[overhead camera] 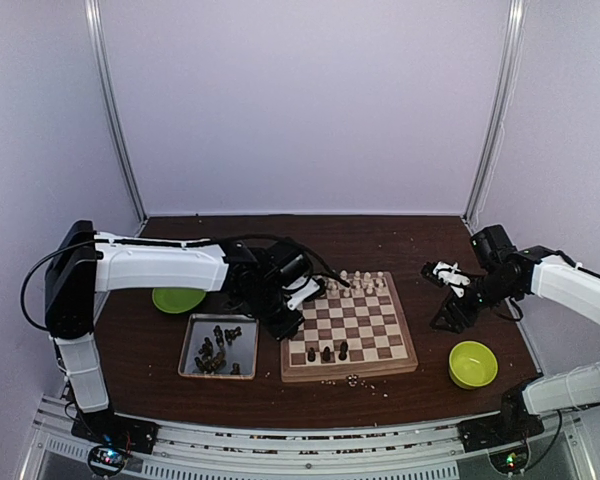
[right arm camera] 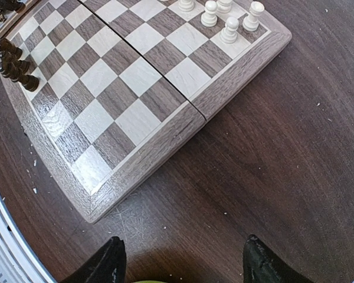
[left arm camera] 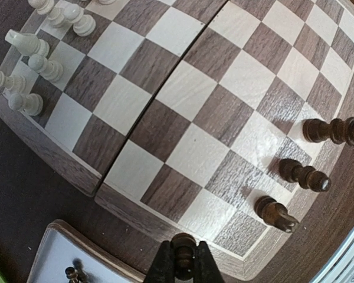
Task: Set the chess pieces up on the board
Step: Place the pawn at h7, then pick up the pawn from the storage box, then place the pawn at g7.
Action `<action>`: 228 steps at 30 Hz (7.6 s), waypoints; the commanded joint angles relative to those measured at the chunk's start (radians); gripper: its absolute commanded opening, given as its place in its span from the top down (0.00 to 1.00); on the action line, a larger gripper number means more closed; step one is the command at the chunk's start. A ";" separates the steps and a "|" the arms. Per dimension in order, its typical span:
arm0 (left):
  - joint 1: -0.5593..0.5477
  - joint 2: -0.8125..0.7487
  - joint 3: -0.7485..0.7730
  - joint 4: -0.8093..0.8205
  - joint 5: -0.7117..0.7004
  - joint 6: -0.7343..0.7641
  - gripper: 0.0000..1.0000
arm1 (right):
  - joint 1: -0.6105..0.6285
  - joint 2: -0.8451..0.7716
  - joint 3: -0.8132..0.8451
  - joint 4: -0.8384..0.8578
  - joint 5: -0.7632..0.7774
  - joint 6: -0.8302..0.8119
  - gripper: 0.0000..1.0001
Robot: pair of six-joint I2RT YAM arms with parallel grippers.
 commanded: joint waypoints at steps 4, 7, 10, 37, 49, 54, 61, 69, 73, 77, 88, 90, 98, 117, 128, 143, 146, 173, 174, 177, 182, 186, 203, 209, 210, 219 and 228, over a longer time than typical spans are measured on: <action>-0.006 0.037 0.041 -0.007 0.051 0.025 0.96 | 0.008 -0.018 0.026 -0.009 -0.002 -0.009 0.32; -0.007 0.048 0.045 -0.007 0.074 0.024 0.96 | 0.009 -0.018 0.026 -0.010 -0.002 -0.009 0.32; -0.010 0.056 0.043 -0.006 0.084 0.025 0.96 | 0.010 -0.016 0.026 -0.010 -0.002 -0.011 0.32; -0.027 0.100 0.052 0.008 0.059 0.010 0.78 | 0.011 -0.006 0.022 -0.010 0.000 -0.011 0.32; -0.016 -0.093 -0.012 0.008 -0.053 0.025 0.62 | 0.011 -0.003 0.022 -0.011 0.000 -0.012 0.32; 0.078 -0.270 -0.143 0.034 -0.092 -0.015 0.60 | 0.013 -0.001 0.023 -0.013 0.001 -0.013 0.32; 0.233 -0.329 -0.283 -0.001 -0.111 -0.024 0.72 | 0.013 -0.001 0.021 -0.012 0.002 -0.012 0.32; 0.253 -0.282 -0.322 -0.025 -0.148 -0.028 0.70 | 0.014 0.001 0.021 -0.012 0.004 -0.012 0.31; 0.255 -0.295 -0.324 -0.035 -0.187 -0.061 0.69 | 0.014 0.002 0.021 -0.013 0.005 -0.012 0.32; 0.276 -0.382 -0.362 -0.077 -0.191 -0.091 0.66 | 0.014 0.003 0.020 -0.013 0.007 -0.013 0.31; 0.347 -0.527 -0.528 -0.072 -0.045 -0.060 0.68 | 0.019 0.011 0.023 -0.015 0.006 -0.014 0.31; 0.354 -0.507 -0.527 -0.057 -0.015 -0.055 0.67 | 0.019 0.012 0.023 -0.014 0.005 -0.014 0.32; 0.357 -0.402 -0.496 -0.049 0.002 -0.039 0.66 | 0.019 0.010 0.021 -0.014 0.010 -0.014 0.32; 0.359 -0.273 -0.429 -0.013 -0.046 -0.063 0.70 | 0.021 0.022 0.022 -0.017 0.007 -0.015 0.31; 0.359 -0.233 -0.418 -0.014 -0.043 -0.056 0.81 | 0.026 0.031 0.024 -0.019 0.010 -0.015 0.31; 0.376 -0.349 -0.428 -0.057 -0.018 -0.044 0.99 | 0.029 0.036 0.024 -0.020 0.015 -0.016 0.31; 0.388 -0.371 -0.434 -0.037 0.023 -0.047 1.00 | 0.029 0.035 0.024 -0.020 0.016 -0.015 0.31; 0.070 -0.203 0.045 -0.037 0.189 -0.102 0.99 | 0.030 0.028 0.023 -0.020 0.023 -0.015 0.31; 0.060 -0.181 0.061 -0.037 0.188 -0.099 0.99 | 0.030 0.027 0.025 -0.020 0.022 -0.016 0.31; 0.041 -0.105 0.100 -0.030 0.180 -0.092 0.99 | 0.030 0.024 0.023 -0.021 0.021 -0.017 0.31; 0.009 0.025 0.169 -0.032 0.167 -0.066 0.99 | 0.029 0.022 0.021 -0.021 0.017 -0.017 0.31; -0.009 0.099 0.216 -0.031 0.174 -0.064 0.99 | 0.030 0.022 0.020 -0.024 0.016 -0.018 0.31; -0.037 0.222 0.298 -0.133 0.071 -0.037 0.99 | 0.030 0.025 0.023 -0.028 0.016 -0.021 0.31; -0.041 0.226 0.295 -0.137 0.072 -0.037 0.99 | 0.030 0.028 0.023 -0.029 0.016 -0.021 0.31; -0.040 0.227 0.295 -0.137 0.073 -0.036 0.99 | 0.031 0.028 0.024 -0.030 0.016 -0.021 0.31; -0.042 0.234 0.295 -0.152 0.067 -0.033 0.99 | 0.032 0.031 0.023 -0.029 0.018 -0.021 0.30; -0.044 0.247 0.294 -0.154 0.082 -0.027 0.99 | 0.042 0.037 0.024 -0.030 0.018 -0.022 0.30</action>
